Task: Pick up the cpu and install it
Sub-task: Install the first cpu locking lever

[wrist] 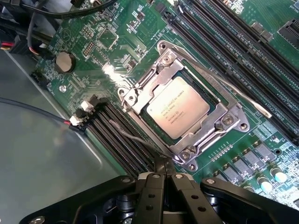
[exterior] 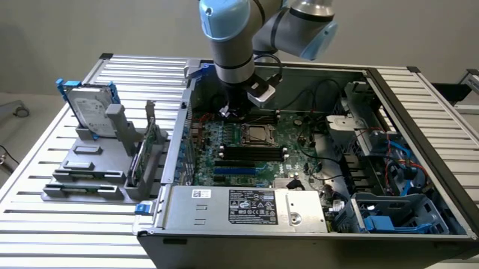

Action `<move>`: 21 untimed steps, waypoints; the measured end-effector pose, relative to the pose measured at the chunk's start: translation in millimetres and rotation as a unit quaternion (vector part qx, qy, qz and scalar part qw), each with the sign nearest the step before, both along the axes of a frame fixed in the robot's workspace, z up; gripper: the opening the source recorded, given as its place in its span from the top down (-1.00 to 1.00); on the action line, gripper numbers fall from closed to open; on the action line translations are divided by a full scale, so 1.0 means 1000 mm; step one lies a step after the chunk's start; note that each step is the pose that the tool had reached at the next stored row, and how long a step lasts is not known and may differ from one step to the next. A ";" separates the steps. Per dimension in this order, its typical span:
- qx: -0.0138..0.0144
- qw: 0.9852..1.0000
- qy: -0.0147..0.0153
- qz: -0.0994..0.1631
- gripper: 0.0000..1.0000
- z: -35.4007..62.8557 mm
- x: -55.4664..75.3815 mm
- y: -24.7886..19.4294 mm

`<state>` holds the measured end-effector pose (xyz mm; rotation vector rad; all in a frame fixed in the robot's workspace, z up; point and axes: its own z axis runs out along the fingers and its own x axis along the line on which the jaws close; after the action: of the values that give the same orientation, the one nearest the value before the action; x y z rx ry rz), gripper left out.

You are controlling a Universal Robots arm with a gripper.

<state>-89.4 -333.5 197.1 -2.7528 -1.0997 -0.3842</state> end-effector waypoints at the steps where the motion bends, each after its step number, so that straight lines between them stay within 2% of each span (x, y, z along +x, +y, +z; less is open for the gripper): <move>1: 0.000 1.000 0.000 0.000 0.79 0.0000 0.001 0.0000; 7: -0.003 1.000 0.000 0.000 0.79 0.0000 0.003 0.0000; 21: -0.003 1.000 0.000 0.000 0.79 0.0000 0.009 0.0000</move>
<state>-80.5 -333.5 197.1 -2.7580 -1.1041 -0.3799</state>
